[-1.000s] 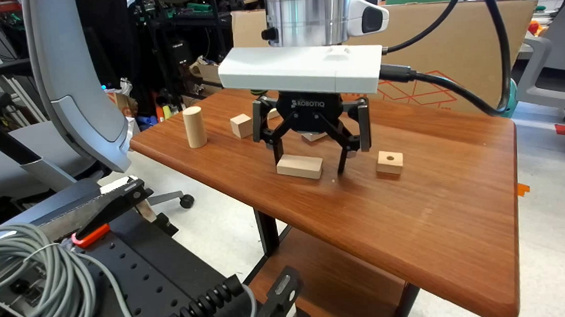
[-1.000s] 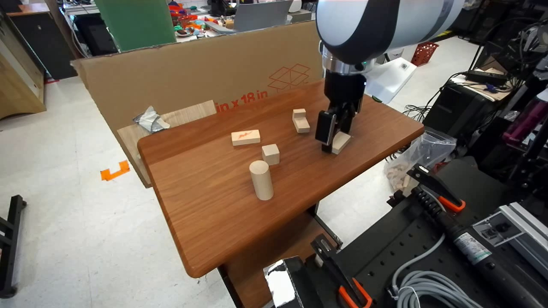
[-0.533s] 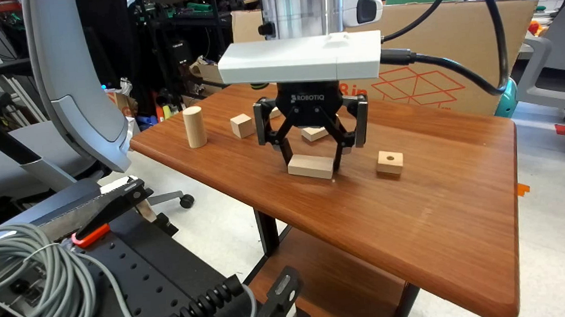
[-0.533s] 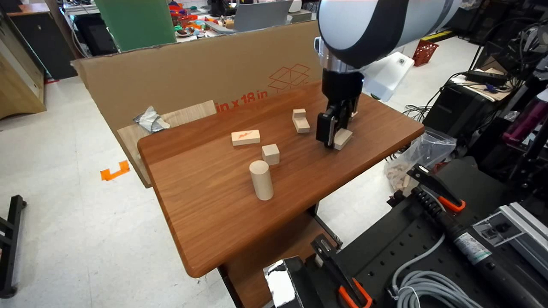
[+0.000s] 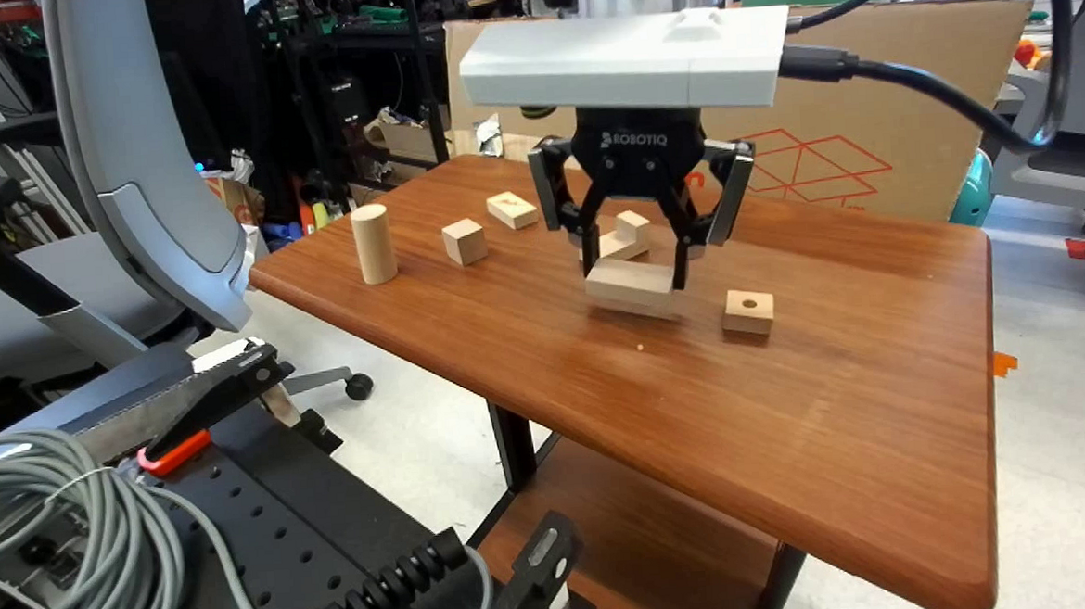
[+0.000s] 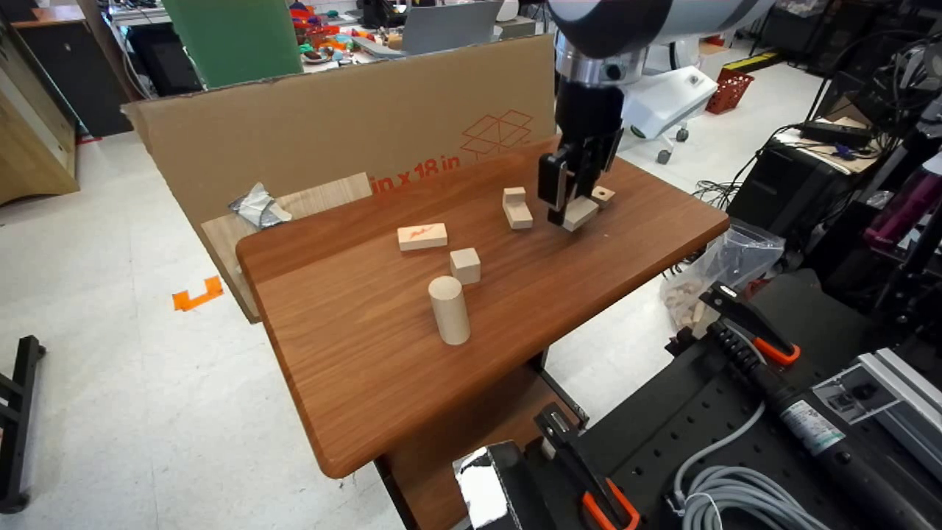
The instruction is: Move the rectangular block on the right backwards
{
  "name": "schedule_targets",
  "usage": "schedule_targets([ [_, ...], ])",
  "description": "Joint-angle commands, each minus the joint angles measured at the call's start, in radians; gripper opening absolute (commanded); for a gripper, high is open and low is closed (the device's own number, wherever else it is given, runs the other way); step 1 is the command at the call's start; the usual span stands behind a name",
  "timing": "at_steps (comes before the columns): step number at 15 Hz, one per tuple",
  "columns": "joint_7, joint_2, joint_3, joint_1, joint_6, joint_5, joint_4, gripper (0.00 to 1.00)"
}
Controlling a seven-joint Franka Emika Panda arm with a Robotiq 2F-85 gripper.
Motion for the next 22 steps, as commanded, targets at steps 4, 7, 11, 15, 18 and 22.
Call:
schedule_targets([
  [4, -0.048, -0.039, 0.043, -0.121, -0.121, 0.197, 0.149, 0.42],
  [7, 0.033, -0.001, -0.010, -0.096, -0.145, 0.168, 0.265, 0.42],
  [11, 0.123, 0.079, -0.051, -0.076, -0.223, 0.138, 0.429, 0.42],
  [15, 0.207, 0.201, -0.081, -0.055, -0.326, 0.113, 0.595, 0.42],
  [18, 0.247, 0.300, -0.094, -0.041, -0.396, 0.095, 0.698, 0.42],
  [22, 0.299, 0.425, -0.109, -0.020, -0.481, 0.060, 0.836, 0.42],
])
